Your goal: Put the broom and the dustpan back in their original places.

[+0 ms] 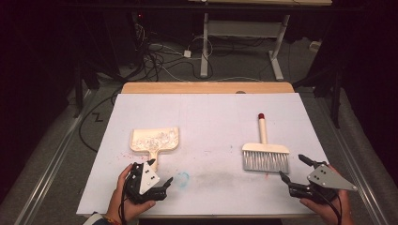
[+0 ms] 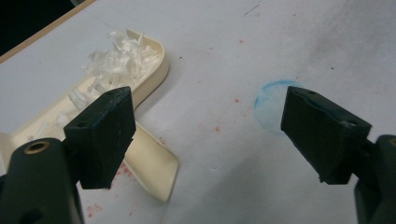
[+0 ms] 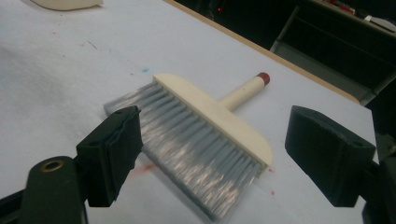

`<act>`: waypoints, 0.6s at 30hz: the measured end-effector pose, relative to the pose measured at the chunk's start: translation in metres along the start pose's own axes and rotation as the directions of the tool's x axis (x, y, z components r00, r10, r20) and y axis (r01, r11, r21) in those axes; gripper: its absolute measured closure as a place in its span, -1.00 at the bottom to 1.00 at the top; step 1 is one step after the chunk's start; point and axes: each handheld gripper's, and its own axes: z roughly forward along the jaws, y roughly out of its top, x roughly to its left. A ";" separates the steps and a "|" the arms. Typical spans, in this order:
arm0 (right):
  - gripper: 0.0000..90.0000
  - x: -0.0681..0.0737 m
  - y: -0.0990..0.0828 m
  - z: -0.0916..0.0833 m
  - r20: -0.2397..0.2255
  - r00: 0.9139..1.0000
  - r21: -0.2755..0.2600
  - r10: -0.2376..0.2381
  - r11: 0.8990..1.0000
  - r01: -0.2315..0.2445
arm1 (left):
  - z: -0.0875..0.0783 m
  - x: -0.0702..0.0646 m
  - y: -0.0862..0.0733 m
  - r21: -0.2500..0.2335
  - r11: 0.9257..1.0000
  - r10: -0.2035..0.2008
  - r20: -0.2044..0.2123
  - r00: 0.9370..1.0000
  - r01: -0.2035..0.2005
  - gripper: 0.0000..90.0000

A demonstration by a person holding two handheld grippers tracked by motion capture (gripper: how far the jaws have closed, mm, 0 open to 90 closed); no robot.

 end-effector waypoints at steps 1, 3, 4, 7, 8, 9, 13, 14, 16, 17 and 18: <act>-0.57 -0.001 -0.002 -0.001 0.000 1.000 0.005 0.006 1.000 -0.006 | 0.000 0.000 0.000 0.000 1.000 -0.003 -0.001 1.000 0.003 -0.62; -0.56 -0.002 -0.007 -0.001 0.003 1.000 0.013 0.016 1.000 -0.016 | 0.001 0.001 -0.001 0.002 1.000 -0.009 -0.003 1.000 0.009 -0.62; -0.56 -0.003 -0.009 -0.002 0.002 1.000 0.016 0.020 1.000 -0.020 | 0.001 0.002 -0.001 0.002 1.000 -0.011 -0.004 1.000 0.011 -0.62; -0.56 -0.006 -0.015 -0.004 0.016 0.999 0.019 0.031 0.999 -0.031 | 0.001 0.002 0.000 0.001 1.000 -0.021 -0.002 1.000 0.021 -0.62; -0.55 -0.006 -0.016 -0.006 0.022 0.999 0.016 0.033 0.999 -0.034 | 0.001 0.002 0.000 -0.001 1.000 -0.024 0.000 1.000 0.024 -0.62; -0.55 -0.007 -0.017 -0.007 0.028 0.999 0.017 0.032 0.999 -0.032 | 0.002 0.003 0.000 -0.001 1.000 -0.023 0.000 1.000 0.023 -0.62; -0.56 -0.007 -0.023 -0.007 0.021 0.999 0.033 0.043 0.998 -0.044 | 0.002 0.003 0.001 -0.004 1.000 -0.026 0.000 1.000 0.026 -0.62; -0.56 -0.007 -0.023 -0.007 0.018 0.999 0.034 0.043 0.998 -0.043 | 0.002 0.003 0.001 0.001 1.000 -0.022 -0.001 1.000 0.022 -0.62; -0.56 -0.007 -0.022 -0.007 0.015 0.999 0.027 0.045 0.999 -0.046 | 0.003 0.003 0.000 0.003 1.000 -0.023 0.000 1.000 0.023 -0.62; -0.56 -0.006 -0.021 -0.007 0.015 0.999 0.026 0.041 0.999 -0.042 | 0.003 0.003 0.000 0.004 1.000 -0.025 -0.001 1.000 0.025 -0.62; -0.56 -0.006 -0.020 -0.007 0.012 0.999 0.021 0.035 0.999 -0.036 | 0.003 0.003 0.000 0.003 1.000 -0.026 0.000 1.000 0.026 -0.62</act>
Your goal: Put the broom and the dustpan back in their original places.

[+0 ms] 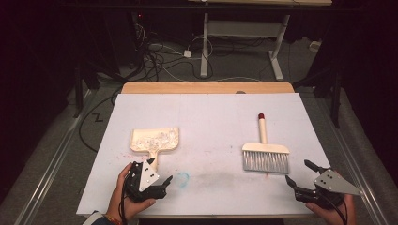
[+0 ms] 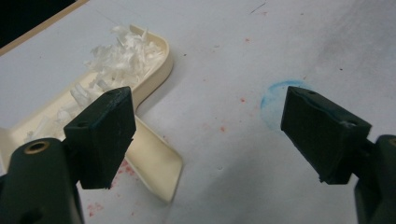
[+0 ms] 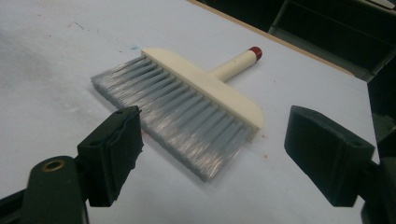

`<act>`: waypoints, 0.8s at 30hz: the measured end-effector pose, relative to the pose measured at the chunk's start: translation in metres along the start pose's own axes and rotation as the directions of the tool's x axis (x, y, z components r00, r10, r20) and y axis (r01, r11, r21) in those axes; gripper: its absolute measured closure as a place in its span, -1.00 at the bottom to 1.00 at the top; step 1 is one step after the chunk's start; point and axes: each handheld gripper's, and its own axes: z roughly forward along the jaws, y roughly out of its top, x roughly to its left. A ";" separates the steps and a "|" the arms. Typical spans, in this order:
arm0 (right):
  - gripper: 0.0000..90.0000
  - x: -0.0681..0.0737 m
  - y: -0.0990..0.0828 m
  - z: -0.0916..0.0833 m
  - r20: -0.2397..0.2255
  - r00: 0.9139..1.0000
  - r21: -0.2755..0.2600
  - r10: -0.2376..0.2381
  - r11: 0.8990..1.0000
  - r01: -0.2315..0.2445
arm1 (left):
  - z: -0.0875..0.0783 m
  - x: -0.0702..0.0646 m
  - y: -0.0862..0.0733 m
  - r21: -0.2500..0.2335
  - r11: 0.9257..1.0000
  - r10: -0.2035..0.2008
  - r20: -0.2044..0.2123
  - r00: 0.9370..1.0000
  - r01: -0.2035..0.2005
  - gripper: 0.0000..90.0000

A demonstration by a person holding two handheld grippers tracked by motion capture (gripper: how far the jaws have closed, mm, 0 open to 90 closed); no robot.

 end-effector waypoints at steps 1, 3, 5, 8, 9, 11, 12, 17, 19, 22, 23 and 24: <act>-0.56 0.001 0.000 -0.001 0.000 1.000 -0.001 0.004 1.000 -0.004 | 0.000 0.000 0.000 0.001 1.000 0.003 0.001 1.000 -0.003 -0.62; -0.56 0.002 0.000 -0.001 0.001 1.000 0.000 0.003 1.000 -0.003 | 0.000 0.000 0.001 0.000 1.000 0.009 -0.003 1.000 -0.009 -0.62; -0.56 0.002 0.001 -0.002 -0.001 1.000 -0.005 0.000 1.000 0.000 | -0.001 -0.001 0.000 0.000 1.000 0.013 0.001 1.000 -0.013 -0.62; -0.56 0.004 0.003 -0.004 0.001 1.000 -0.009 -0.003 1.000 0.003 | -0.001 -0.002 -0.001 0.006 1.000 0.016 0.002 1.000 -0.016 -0.62; -0.56 0.005 0.003 -0.004 0.000 1.000 -0.012 -0.007 1.000 0.007 | -0.001 -0.002 -0.001 0.005 1.000 0.018 0.003 1.000 -0.018 -0.62; -0.56 0.007 0.004 -0.005 -0.001 1.000 -0.012 -0.010 1.000 0.010 | -0.002 -0.002 -0.001 0.001 1.000 0.019 0.001 1.000 -0.019 -0.62; -0.56 0.007 0.005 -0.005 -0.001 1.000 -0.015 -0.013 1.000 0.013 | -0.002 -0.002 -0.001 0.001 1.000 0.018 0.003 1.000 -0.018 -0.62; -0.56 0.009 0.006 -0.004 -0.007 1.000 -0.014 -0.018 1.000 0.018 | 0.000 -0.001 -0.001 0.005 1.000 0.016 0.005 1.000 -0.016 -0.62; -0.56 0.010 0.006 -0.004 -0.010 1.000 -0.015 -0.019 1.000 0.019 | -0.001 -0.002 -0.001 0.004 1.000 0.016 0.003 1.000 -0.016 -0.62; -0.56 0.010 0.006 -0.005 -0.013 1.000 -0.018 -0.018 1.000 0.018 | -0.001 -0.002 -0.001 0.007 1.000 0.018 0.002 1.000 -0.018 -0.62; -0.56 0.010 0.006 -0.005 -0.012 1.000 -0.018 -0.019 1.000 0.019 | -0.001 -0.003 -0.001 0.009 1.000 0.019 0.001 1.000 -0.019 -0.62; -0.56 0.010 0.006 -0.005 -0.011 1.000 -0.019 -0.019 1.000 0.019 | -0.001 -0.003 -0.001 0.009 1.000 0.019 0.001 1.000 -0.019 -0.62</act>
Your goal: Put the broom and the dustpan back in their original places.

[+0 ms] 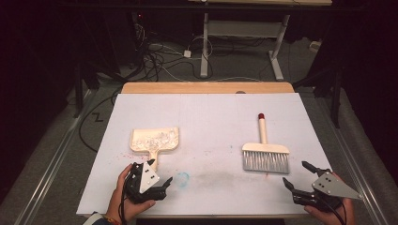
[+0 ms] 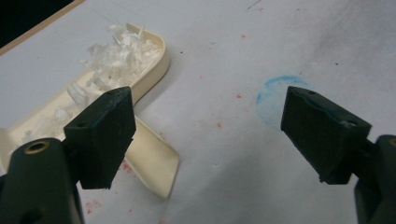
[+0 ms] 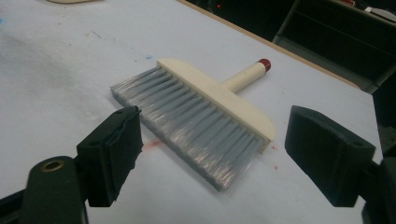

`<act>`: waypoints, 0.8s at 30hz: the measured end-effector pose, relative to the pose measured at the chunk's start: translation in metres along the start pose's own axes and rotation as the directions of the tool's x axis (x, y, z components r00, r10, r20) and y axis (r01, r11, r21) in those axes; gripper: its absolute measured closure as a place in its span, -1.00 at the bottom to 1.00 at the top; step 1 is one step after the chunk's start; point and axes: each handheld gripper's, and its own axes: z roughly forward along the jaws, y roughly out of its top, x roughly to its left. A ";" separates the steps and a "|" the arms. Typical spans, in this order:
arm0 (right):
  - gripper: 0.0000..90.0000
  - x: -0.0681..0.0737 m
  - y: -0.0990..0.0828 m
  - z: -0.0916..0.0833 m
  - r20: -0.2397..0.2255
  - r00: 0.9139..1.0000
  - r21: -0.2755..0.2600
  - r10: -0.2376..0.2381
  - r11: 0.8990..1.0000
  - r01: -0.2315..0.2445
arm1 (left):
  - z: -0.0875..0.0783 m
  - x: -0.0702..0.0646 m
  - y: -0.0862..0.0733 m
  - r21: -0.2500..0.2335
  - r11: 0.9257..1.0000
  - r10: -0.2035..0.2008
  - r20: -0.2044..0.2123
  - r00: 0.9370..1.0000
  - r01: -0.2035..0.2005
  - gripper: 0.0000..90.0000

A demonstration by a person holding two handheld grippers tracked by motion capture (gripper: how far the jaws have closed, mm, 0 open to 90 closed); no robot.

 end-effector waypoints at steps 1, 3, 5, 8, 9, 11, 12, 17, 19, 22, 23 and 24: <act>-0.56 0.000 0.000 0.000 -0.002 1.000 -0.001 0.002 1.000 -0.002 | 0.000 0.000 0.000 -0.001 1.000 0.000 0.000 1.000 0.000 -0.62; -0.56 0.000 0.000 0.000 -0.002 1.000 -0.001 -0.001 1.000 0.001 | 0.000 0.000 0.000 -0.001 1.000 -0.001 -0.001 1.000 0.001 -0.62; -0.56 0.001 0.000 0.001 -0.006 1.000 0.000 -0.003 1.000 0.003 | 0.000 0.001 0.000 0.002 1.000 -0.002 0.001 1.000 0.002 -0.62; -0.57 0.001 0.000 0.001 -0.005 1.000 0.002 -0.006 1.000 0.006 | 0.001 0.001 -0.001 0.006 1.000 -0.003 0.004 1.000 0.003 -0.62; -0.57 0.001 0.000 0.001 -0.006 1.000 0.004 -0.004 1.000 0.005 | 0.001 0.001 -0.001 0.006 1.000 -0.001 0.004 1.000 0.001 -0.62; -0.57 0.001 0.000 0.002 -0.005 1.000 0.004 -0.005 1.000 0.005 | 0.001 0.001 -0.001 0.005 1.000 -0.002 0.006 1.000 0.002 -0.62; -0.57 0.001 0.000 0.002 -0.004 1.000 0.008 -0.006 1.000 0.006 | 0.001 0.001 -0.001 0.006 1.000 -0.002 0.005 1.000 0.002 -0.62; -0.57 0.001 0.000 0.001 -0.004 1.000 0.009 -0.010 1.000 0.010 | 0.002 0.001 0.000 0.008 1.000 0.000 0.005 1.000 0.000 -0.62; -0.57 0.000 0.000 0.001 -0.003 1.000 0.006 -0.003 1.000 0.003 | 0.003 0.001 0.000 0.010 1.000 0.000 0.003 1.000 0.000 -0.62; -0.57 -0.001 -0.001 0.002 -0.002 1.000 0.007 -0.001 1.000 0.001 | 0.003 0.001 0.001 0.010 1.000 -0.003 0.001 1.000 0.003 -0.62; -0.57 -0.001 -0.001 0.002 -0.002 1.000 0.010 -0.001 1.000 0.001 | 0.004 0.002 0.001 0.010 1.000 -0.003 0.001 1.000 0.003 -0.62; -0.57 -0.001 -0.002 0.002 -0.001 1.000 0.012 0.001 1.000 -0.001 | 0.004 0.002 0.001 0.010 1.000 -0.001 0.002 1.000 0.001 -0.62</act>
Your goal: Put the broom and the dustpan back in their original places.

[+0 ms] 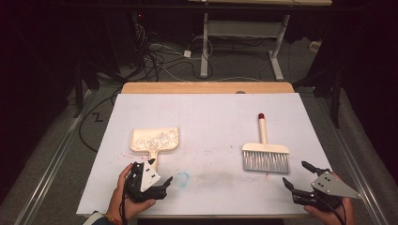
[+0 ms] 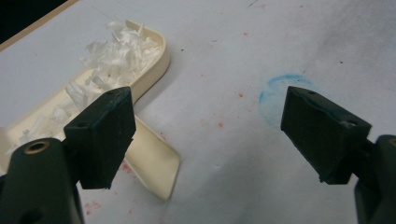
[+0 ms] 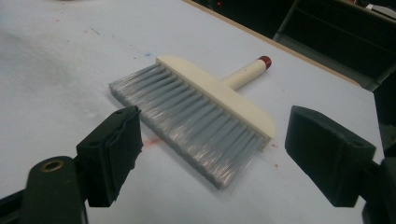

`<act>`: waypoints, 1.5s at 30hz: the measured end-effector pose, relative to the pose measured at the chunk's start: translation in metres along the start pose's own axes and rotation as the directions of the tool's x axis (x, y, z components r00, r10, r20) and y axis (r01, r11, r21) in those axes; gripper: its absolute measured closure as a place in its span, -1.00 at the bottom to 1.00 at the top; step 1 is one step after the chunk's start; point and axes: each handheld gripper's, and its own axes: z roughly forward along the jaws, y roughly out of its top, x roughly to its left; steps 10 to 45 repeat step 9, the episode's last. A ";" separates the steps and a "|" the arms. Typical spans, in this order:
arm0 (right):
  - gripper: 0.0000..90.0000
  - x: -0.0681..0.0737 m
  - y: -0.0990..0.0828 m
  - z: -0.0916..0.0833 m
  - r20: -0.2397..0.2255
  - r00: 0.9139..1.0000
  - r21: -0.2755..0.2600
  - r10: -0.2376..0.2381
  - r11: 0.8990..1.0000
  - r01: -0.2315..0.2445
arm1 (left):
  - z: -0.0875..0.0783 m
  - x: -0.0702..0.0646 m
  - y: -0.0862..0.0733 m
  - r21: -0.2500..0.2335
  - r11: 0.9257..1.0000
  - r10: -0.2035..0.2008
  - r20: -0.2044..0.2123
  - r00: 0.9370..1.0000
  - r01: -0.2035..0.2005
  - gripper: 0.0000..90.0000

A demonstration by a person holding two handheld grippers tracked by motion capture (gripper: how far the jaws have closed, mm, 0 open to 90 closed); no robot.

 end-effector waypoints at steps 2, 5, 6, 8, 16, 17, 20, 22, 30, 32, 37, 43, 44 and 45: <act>-0.57 0.000 0.000 0.000 0.002 1.000 0.003 -0.002 1.000 0.002 | 0.000 0.000 0.001 0.001 1.000 0.000 -0.003 1.000 0.000 -0.62; -0.57 0.000 0.000 0.000 -0.007 1.000 -0.001 0.004 1.000 -0.004 | 0.001 0.000 0.001 0.004 1.000 -0.006 -0.006 1.000 0.006 -0.62; -0.57 0.001 0.000 0.000 -0.012 1.000 -0.005 0.007 1.000 -0.007 | 0.001 0.000 0.001 0.005 1.000 -0.007 -0.005 1.000 0.007 -0.62; -0.57 0.001 0.000 0.001 -0.007 1.000 0.001 0.002 1.000 -0.002 | 0.001 0.000 0.002 0.005 1.000 -0.005 -0.008 1.000 0.005 -0.62; -0.57 0.002 0.000 0.001 -0.005 1.000 0.003 0.002 1.000 -0.002 | 0.001 0.000 0.002 0.002 1.000 -0.006 -0.008 1.000 0.006 -0.62; -0.57 0.002 0.000 0.001 -0.005 1.000 0.003 0.002 1.000 -0.002 | 0.001 0.000 0.002 0.002 1.000 -0.006 -0.008 1.000 0.006 -0.62; -0.57 0.002 0.000 0.001 -0.005 1.000 0.003 0.002 1.000 -0.002 | 0.001 0.000 0.002 0.002 1.000 -0.006 -0.008 1.000 0.006 -0.62; -0.57 0.002 0.000 0.001 -0.005 1.000 0.003 0.002 1.000 -0.002 | 0.001 0.000 0.002 0.002 1.000 -0.006 -0.008 1.000 0.006 -0.62; -0.57 0.002 0.000 0.001 -0.005 1.000 0.003 0.002 1.000 -0.002 | 0.001 0.000 0.002 0.002 1.000 -0.006 -0.008 1.000 0.006 -0.62; -0.57 0.002 0.000 0.001 -0.005 1.000 0.003 0.002 1.000 -0.002 | 0.001 0.000 0.002 0.002 1.000 -0.006 -0.008 1.000 0.006 -0.62; -0.57 0.002 0.000 0.001 -0.005 1.000 0.003 0.002 1.000 -0.002 | 0.001 0.000 0.002 0.002 1.000 -0.006 -0.008 1.000 0.006 -0.62; -0.57 0.002 0.000 0.001 -0.005 1.000 0.003 0.002 1.000 -0.002 | 0.001 0.000 0.002 0.002 1.000 -0.006 -0.008 1.000 0.006 -0.62; -0.57 0.002 0.000 0.001 -0.005 1.000 0.003 0.002 1.000 -0.002 | 0.001 0.000 0.002 0.002 1.000 -0.006 -0.008 1.000 0.006 -0.62; -0.57 0.002 0.000 0.001 -0.005 1.000 0.003 0.002 1.000 -0.002 | 0.001 0.000 0.002 0.002 1.000 -0.006 -0.008 1.000 0.006 -0.62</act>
